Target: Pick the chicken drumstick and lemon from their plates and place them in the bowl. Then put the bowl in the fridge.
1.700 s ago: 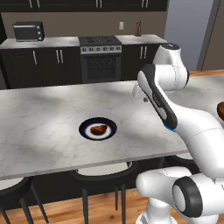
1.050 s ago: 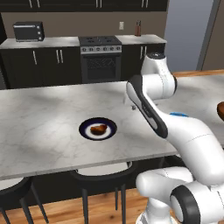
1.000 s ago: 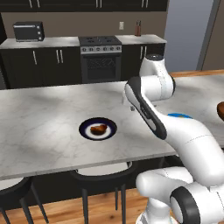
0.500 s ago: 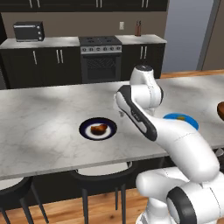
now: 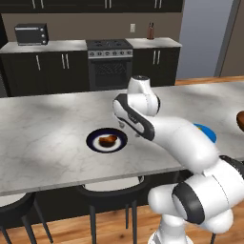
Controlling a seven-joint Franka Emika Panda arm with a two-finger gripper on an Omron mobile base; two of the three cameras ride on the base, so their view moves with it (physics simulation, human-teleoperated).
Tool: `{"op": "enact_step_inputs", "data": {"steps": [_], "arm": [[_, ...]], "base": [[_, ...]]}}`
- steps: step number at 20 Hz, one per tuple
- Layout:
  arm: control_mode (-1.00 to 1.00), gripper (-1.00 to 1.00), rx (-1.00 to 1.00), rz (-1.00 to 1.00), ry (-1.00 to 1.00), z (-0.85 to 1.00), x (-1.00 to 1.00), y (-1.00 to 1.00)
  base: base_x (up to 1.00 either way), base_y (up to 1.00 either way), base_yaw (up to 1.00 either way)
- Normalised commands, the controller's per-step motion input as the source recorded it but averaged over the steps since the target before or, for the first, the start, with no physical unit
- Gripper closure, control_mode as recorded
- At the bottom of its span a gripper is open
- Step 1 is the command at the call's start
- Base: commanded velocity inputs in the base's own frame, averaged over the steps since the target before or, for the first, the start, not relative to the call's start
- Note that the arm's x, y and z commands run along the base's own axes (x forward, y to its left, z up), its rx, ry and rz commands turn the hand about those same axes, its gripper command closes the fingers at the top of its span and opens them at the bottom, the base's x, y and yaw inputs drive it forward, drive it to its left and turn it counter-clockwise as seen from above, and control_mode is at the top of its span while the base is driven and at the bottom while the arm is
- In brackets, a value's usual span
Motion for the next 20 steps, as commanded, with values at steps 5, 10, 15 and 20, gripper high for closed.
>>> {"op": "enact_step_inputs", "data": {"steps": [5,10,15,20], "arm": [[-1.0,-1.0,-0.02,-0.27,0.08,-0.28,0.45,0.17],[-1.0,-1.0,0.0,-0.07,0.03,-0.26,0.44,0.04],[-1.0,-1.0,0.0,0.03,0.14,-0.38,0.56,-0.02],[-1.0,-1.0,0.01,0.15,0.08,-0.38,0.38,-0.02]], "base": [[0.0,0.0,0.0],[0.0,0.0,0.0],[0.0,0.0,0.0],[0.0,0.0,0.0]]}}
